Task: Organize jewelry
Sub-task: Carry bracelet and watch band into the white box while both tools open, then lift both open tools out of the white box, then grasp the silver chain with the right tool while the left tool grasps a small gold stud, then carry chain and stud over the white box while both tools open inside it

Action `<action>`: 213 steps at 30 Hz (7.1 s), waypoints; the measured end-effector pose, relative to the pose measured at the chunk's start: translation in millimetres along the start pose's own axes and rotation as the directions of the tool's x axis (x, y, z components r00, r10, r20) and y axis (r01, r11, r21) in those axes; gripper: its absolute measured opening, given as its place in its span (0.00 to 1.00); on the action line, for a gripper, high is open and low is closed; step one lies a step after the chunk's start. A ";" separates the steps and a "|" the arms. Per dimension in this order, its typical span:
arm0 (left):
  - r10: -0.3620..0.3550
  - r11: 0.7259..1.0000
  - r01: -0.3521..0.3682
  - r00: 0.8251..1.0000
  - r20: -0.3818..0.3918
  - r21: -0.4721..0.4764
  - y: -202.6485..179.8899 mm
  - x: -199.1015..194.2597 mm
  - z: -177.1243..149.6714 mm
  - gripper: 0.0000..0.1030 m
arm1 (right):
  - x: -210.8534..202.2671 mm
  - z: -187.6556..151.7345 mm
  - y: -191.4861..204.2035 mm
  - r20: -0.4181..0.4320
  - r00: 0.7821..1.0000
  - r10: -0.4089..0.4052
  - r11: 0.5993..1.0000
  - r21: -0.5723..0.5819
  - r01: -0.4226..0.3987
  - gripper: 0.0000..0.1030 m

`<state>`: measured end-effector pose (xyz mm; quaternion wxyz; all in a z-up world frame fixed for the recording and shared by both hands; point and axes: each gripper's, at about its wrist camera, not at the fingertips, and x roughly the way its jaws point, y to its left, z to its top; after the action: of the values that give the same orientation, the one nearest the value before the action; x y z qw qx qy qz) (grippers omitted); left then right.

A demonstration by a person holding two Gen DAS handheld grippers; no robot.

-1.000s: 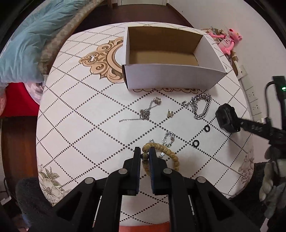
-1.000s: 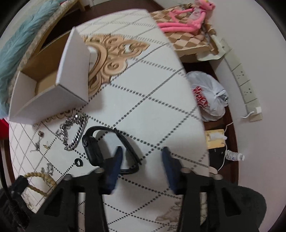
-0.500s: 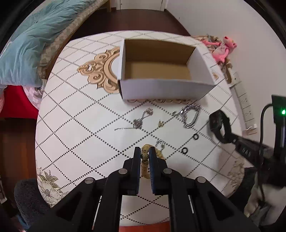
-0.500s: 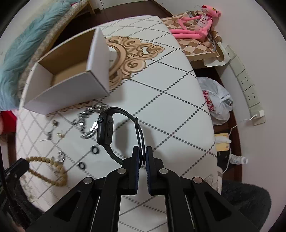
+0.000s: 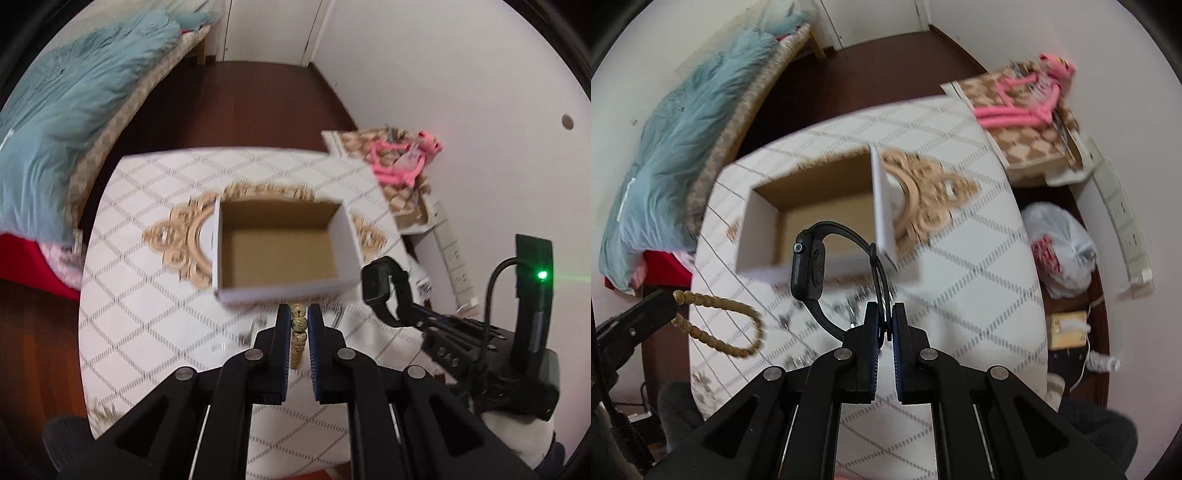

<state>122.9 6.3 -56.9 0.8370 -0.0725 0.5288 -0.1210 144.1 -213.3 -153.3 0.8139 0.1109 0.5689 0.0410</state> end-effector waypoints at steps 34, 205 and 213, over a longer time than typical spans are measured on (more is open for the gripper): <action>0.319 0.948 -0.319 0.947 -0.040 -0.005 63.0 82.7 64.7 0.97 | 72.9 75.2 50.1 -0.082 0.993 -0.090 0.989 -0.128 0.079 0.85; 0.048 0.999 -0.048 0.999 0.001 0.009 23.1 102.1 -69.6 0.06 | 6.9 -52.4 -46.4 0.164 0.983 0.079 0.989 0.107 -0.098 0.01; -0.020 1.000 0.021 0.996 0.084 -0.003 28.7 44.8 -17.9 0.06 | -50.4 0.0 -15.4 0.252 0.948 0.192 0.979 0.017 -0.203 0.01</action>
<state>128.8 21.4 -110.6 0.8571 -0.0846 0.4925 -0.1255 125.6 -237.9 -110.7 0.8681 0.1888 0.4489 0.0960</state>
